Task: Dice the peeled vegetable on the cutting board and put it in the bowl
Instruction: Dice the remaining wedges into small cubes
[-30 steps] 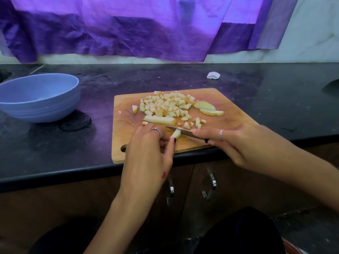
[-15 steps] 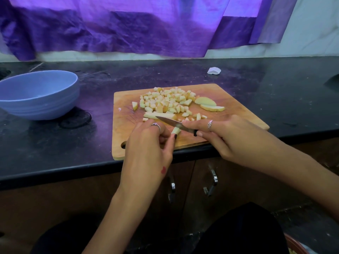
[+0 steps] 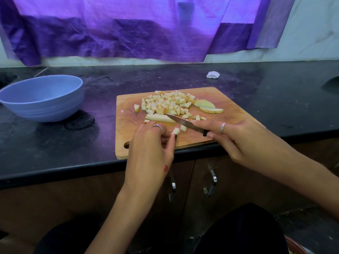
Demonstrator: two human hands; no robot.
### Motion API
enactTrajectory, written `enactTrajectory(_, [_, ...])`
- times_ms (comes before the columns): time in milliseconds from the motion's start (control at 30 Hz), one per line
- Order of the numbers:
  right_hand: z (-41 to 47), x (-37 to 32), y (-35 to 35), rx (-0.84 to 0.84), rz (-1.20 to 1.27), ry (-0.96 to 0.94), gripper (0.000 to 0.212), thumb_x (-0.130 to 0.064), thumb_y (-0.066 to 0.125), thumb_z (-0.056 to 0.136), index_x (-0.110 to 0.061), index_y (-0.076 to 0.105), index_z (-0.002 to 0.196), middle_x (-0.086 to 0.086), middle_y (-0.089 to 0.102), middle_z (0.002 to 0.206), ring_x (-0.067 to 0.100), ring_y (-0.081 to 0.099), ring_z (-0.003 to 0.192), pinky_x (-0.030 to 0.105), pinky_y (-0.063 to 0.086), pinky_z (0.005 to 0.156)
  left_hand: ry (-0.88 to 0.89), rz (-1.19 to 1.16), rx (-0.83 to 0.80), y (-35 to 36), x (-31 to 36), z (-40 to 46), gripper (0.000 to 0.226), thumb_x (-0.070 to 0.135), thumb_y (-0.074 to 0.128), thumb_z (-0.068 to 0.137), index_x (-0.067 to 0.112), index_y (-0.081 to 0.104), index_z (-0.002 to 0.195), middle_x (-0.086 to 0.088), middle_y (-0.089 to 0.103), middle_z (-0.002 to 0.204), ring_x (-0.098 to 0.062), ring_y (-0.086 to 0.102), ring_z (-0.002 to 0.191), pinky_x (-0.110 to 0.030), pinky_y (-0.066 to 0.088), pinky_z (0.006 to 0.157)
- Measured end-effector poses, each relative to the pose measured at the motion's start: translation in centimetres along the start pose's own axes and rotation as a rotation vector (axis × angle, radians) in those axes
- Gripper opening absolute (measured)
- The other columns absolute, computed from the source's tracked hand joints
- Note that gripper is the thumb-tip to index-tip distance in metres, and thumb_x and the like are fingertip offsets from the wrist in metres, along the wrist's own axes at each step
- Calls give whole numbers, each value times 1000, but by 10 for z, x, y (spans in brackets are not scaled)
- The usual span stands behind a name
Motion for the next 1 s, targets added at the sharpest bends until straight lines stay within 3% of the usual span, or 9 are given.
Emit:
enactTrajectory(100, [1,-12,-2,-32,17,15,43,-52,19,92,-61,21,134,1,71,87,21,63,74,41,52,66,-3,-2,2,1,-1,0,15,18,69,84,20,60,72,7,57,74,-14,55,78,-28,48,67])
enactTrajectory(200, [5,-17,-3,-49,21,25,40,-41,33,96,-55,38,134,1,67,76,12,46,54,35,46,58,-3,-6,-2,1,-2,1,13,18,69,84,19,62,73,5,59,75,-14,56,79,-29,49,69])
enactTrajectory(267, [13,-20,-2,-56,-10,6,40,-37,37,98,-52,40,135,0,66,82,7,38,55,32,38,57,4,-5,-5,2,-2,1,10,17,69,84,18,65,75,5,60,76,-14,56,80,-28,49,69])
enactTrajectory(367, [25,-22,4,-72,-41,-2,39,-42,33,98,-54,37,135,-1,65,98,17,56,79,33,42,65,18,8,-4,3,-3,1,4,18,68,85,17,68,80,5,62,79,-14,57,81,-30,51,71])
enactTrajectory(433, [27,-23,7,-75,-48,-1,40,-43,32,98,-55,35,135,-3,63,95,20,59,88,33,44,66,20,14,-2,3,-2,1,4,19,68,85,17,69,81,5,62,79,-14,57,81,-33,52,71])
enactTrajectory(567, [12,-18,3,-91,-44,2,42,-45,26,96,-57,31,136,-8,66,92,14,54,71,31,44,62,8,9,-10,3,-1,0,8,20,66,86,20,65,78,5,60,79,-13,57,81,-33,52,71])
enactTrajectory(733, [-2,-4,-2,-8,5,31,46,-53,19,89,-62,30,132,-5,71,92,18,64,78,38,52,67,-1,11,-35,-1,0,-1,10,25,64,87,22,62,78,7,59,78,-11,56,81,-31,52,72])
enactTrajectory(867, [0,-11,0,18,108,14,43,-55,20,89,-63,21,131,-1,72,93,21,66,82,42,53,71,-18,23,-52,-10,-1,-2,16,34,64,87,19,69,86,8,60,79,-6,54,78,-20,45,70])
enactTrajectory(1000, [2,-15,0,-37,95,42,46,-52,22,89,-56,36,133,0,69,77,19,60,63,42,51,60,-21,40,-37,-13,-6,-2,8,20,71,82,13,73,86,5,59,84,-9,53,80,-10,40,67])
Point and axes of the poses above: each hand's wrist, its own z-axis towards the middle knuckle, its own y-axis out of the palm, x = y × z, the point moved 4 cm from there along z, towards the middle knuckle
